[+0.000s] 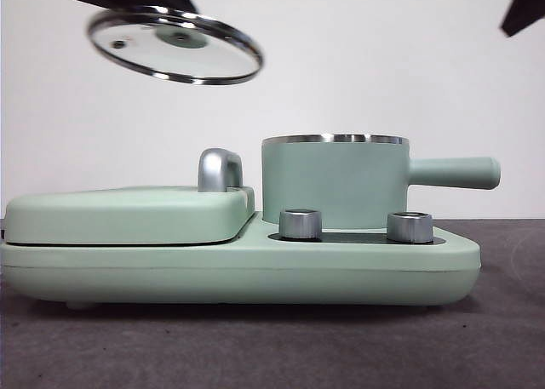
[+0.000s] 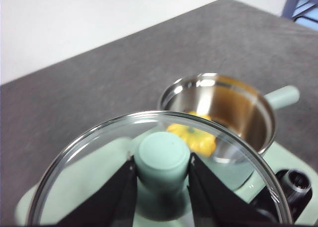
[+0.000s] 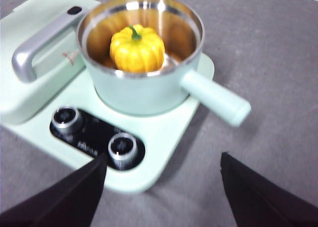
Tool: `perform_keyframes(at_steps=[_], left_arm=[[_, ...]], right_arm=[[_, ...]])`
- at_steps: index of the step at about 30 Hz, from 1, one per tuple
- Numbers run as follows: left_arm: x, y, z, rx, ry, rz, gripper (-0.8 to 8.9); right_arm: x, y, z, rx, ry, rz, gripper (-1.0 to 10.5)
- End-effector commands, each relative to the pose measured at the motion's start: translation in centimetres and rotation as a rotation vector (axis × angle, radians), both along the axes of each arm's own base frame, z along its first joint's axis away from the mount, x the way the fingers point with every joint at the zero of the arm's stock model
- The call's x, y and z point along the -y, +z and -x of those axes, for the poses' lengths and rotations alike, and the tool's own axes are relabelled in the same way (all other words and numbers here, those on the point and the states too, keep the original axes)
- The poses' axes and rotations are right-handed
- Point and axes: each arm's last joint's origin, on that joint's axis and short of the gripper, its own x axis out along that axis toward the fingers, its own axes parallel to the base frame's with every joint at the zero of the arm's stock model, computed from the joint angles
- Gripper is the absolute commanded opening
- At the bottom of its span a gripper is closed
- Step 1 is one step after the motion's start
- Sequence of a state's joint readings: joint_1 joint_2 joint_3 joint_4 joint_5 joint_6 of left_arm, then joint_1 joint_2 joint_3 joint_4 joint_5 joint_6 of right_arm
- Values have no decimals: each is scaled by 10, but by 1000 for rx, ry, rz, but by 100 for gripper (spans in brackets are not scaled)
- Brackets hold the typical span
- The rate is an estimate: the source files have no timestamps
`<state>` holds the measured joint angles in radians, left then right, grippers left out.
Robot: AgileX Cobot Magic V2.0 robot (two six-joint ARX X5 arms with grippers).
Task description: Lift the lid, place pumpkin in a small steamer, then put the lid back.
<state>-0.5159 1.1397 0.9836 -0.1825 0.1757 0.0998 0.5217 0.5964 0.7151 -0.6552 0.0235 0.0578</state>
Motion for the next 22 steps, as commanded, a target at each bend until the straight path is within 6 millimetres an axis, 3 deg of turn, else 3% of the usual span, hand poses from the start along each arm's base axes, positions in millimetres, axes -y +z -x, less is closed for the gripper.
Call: perform_keyframes(at_steps=[1, 22], left_arm=[[13, 6, -7, 63, -32, 47, 15], [101, -41, -58, 129, -162, 133, 15]], right_arm=[[2, -1, 5, -16, 1, -5, 352], [5, -6, 12, -79, 21, 15, 352]])
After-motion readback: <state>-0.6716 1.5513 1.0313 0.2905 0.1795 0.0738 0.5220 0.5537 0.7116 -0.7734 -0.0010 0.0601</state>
